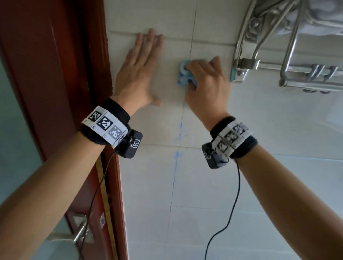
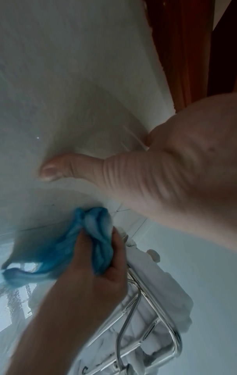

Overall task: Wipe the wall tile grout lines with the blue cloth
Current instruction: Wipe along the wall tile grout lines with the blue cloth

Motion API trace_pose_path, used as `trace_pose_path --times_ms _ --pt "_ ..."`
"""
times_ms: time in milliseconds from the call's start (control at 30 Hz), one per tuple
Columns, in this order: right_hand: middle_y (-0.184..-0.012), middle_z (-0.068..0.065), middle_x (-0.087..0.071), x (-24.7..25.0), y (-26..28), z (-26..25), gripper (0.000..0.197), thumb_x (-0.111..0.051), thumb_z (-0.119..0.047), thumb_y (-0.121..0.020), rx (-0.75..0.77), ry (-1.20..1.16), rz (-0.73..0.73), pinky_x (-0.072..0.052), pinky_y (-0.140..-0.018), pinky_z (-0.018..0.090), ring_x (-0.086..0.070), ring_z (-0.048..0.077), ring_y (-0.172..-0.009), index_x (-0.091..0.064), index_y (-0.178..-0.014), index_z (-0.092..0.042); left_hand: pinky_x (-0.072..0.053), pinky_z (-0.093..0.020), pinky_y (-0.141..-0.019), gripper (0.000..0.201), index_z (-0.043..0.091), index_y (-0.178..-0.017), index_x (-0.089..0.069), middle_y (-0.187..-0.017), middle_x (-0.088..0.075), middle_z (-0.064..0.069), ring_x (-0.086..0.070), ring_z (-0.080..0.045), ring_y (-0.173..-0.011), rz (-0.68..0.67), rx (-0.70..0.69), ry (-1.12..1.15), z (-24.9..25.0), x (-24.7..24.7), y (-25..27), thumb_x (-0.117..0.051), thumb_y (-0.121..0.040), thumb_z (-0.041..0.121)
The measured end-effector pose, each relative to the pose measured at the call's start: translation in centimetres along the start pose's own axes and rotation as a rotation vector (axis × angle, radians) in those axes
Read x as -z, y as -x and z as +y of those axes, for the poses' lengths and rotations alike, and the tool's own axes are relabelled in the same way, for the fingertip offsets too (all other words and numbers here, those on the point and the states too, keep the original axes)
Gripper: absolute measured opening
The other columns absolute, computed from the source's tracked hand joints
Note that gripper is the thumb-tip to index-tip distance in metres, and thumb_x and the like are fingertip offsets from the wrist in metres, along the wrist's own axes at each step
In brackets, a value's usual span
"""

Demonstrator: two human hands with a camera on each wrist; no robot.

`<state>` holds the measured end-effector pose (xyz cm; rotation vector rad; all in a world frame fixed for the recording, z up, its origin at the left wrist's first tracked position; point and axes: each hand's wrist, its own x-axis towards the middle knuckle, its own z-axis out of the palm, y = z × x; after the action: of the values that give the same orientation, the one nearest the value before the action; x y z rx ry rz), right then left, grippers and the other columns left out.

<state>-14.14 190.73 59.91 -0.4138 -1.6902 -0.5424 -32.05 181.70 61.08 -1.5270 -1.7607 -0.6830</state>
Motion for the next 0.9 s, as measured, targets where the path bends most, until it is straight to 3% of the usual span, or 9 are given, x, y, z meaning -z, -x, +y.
trace_pose_path --times_ms 133,233,333,467,567,733,900 --pt "-0.100 0.005 -0.074 -0.9 8.5 -1.0 0.033 -0.059 0.007 -0.071 0.144 -0.073 -0.125 -0.047 -0.070 0.042 -0.057 0.033 -0.081 -0.073 -0.095 -0.009 -0.003 -0.044 -0.132 0.163 0.018 -0.167 0.007 -0.175 0.011 -0.007 0.010 -0.029 -0.161 0.008 -0.018 -0.005 0.2 0.1 0.2 -0.100 -0.049 0.049" --pt "-0.100 0.001 -0.074 -0.7 11.6 -2.0 0.032 -0.060 0.008 -0.071 0.139 -0.058 -0.253 -0.048 -0.071 0.041 -0.058 0.032 -0.082 -0.074 -0.094 -0.010 -0.007 -0.047 -0.132 0.162 0.017 -0.167 0.006 -0.175 0.011 -0.010 0.008 -0.031 -0.161 0.031 -0.014 0.003 0.6 0.4 0.8 -0.100 -0.049 0.047" --pt "-0.094 0.000 -0.074 0.5 8.6 -2.4 0.033 -0.064 0.007 -0.067 0.051 -0.046 -0.342 -0.046 -0.063 0.037 -0.057 0.031 -0.083 -0.074 -0.092 -0.012 -0.008 -0.047 -0.131 0.151 0.018 -0.168 0.000 -0.175 0.007 -0.013 0.003 -0.035 -0.161 0.083 -0.007 0.029 0.6 0.1 2.4 -0.099 -0.057 0.044" --pt "-0.103 0.001 -0.076 1.5 0.8 -1.1 0.030 -0.059 0.006 -0.079 -0.098 -0.067 -0.112 -0.048 -0.064 0.035 -0.061 0.030 -0.095 -0.074 -0.098 -0.011 0.000 -0.038 -0.130 0.154 0.020 -0.168 -0.004 -0.175 0.004 -0.015 0.003 -0.040 -0.160 0.017 0.011 0.023 -0.6 -2.2 6.5 -0.102 -0.052 0.041" --pt "-0.103 -0.001 -0.075 1.0 -1.1 -0.8 0.028 -0.060 0.006 -0.079 -0.080 -0.068 -0.075 -0.048 -0.064 0.033 -0.062 0.029 -0.100 -0.074 -0.097 -0.011 0.006 -0.033 -0.128 0.162 0.023 -0.168 0.001 -0.175 0.007 -0.010 0.005 -0.036 -0.161 -0.028 0.023 -0.025 -0.8 -3.2 8.2 -0.103 -0.046 0.042" --pt "-0.105 0.001 -0.074 -1.0 6.1 -2.2 0.031 -0.055 0.005 -0.080 0.041 -0.105 -0.106 -0.052 -0.072 0.038 -0.060 0.030 -0.100 -0.073 -0.100 -0.009 -0.013 -0.043 -0.131 0.159 0.020 -0.168 -0.003 -0.175 0.003 -0.012 0.001 -0.036 -0.161 -0.028 0.008 -0.097 -1.1 -3.4 8.6 -0.104 -0.045 0.033" --pt "-0.114 -0.001 -0.074 -1.4 14.1 -2.6 0.036 -0.060 0.010 -0.077 0.136 -0.094 -0.256 -0.056 -0.083 0.040 -0.063 0.032 -0.106 -0.074 -0.103 -0.011 -0.016 -0.043 -0.131 0.157 0.020 -0.168 -0.002 -0.175 0.005 -0.010 0.002 -0.034 -0.162 -0.057 0.027 -0.128 -0.9 -3.2 8.7 -0.104 -0.049 0.032"
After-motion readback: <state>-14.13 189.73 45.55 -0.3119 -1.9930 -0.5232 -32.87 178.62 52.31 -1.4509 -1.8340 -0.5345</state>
